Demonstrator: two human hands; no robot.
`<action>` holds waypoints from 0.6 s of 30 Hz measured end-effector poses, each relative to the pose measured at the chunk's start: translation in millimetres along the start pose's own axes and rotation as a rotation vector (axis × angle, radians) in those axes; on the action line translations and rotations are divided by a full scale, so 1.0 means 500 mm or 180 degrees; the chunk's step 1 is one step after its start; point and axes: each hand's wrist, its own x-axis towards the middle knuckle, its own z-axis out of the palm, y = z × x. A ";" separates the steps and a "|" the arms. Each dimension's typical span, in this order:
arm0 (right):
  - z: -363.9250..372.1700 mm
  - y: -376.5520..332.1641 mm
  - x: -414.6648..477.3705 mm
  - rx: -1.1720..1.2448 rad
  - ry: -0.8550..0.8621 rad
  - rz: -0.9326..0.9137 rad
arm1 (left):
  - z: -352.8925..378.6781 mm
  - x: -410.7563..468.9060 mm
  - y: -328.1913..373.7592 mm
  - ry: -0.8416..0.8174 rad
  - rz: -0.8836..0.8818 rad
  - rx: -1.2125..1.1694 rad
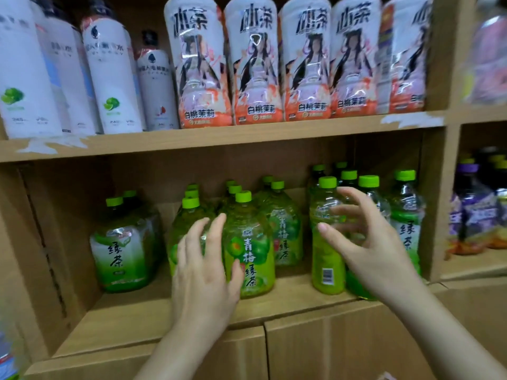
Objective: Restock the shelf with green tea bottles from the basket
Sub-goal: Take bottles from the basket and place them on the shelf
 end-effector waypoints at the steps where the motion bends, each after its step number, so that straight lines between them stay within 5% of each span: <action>1: -0.026 0.013 -0.001 0.0028 0.0239 -0.0011 | 0.005 0.005 0.026 -0.0040 0.0148 -0.0168; 6: -0.120 0.107 0.008 -0.0410 0.1194 0.0113 | 0.069 0.053 0.143 -0.0420 0.0683 -0.0501; 13: -0.150 0.198 0.046 -0.0497 0.0654 0.0518 | 0.141 0.179 0.307 -0.0420 0.1475 -0.0177; 18: -0.143 0.165 0.053 -0.0933 0.0911 0.0039 | 0.168 0.288 0.331 -0.1571 0.1049 0.0292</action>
